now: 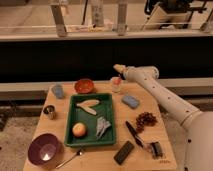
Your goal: Place pepper in paper cup
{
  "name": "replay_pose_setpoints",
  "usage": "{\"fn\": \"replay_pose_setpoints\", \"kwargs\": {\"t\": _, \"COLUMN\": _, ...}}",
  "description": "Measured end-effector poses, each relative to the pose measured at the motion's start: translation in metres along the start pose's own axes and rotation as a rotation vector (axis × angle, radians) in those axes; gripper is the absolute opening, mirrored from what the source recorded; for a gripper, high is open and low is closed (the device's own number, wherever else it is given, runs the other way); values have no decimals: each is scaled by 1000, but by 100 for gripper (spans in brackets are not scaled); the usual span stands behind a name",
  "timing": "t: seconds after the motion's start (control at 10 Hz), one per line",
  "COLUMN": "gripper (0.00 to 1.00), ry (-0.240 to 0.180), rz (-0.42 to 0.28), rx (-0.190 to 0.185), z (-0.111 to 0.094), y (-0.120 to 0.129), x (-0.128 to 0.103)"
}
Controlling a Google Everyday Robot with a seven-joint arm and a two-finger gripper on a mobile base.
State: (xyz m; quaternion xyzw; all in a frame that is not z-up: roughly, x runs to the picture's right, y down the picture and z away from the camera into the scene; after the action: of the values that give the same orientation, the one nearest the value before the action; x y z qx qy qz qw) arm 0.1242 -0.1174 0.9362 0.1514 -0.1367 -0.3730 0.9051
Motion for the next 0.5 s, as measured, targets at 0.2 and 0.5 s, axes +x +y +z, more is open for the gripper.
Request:
{"fn": "replay_pose_setpoints", "kwargs": {"t": 0.2, "gripper": 80, "ry": -21, "rz": 17, "rx": -4, "z": -2, "y": -1, "x": 1}}
{"fn": "replay_pose_setpoints", "kwargs": {"t": 0.5, "gripper": 80, "ry": -99, "rz": 40, "rx": -22, "z": -5, "y": 0, "x": 4}}
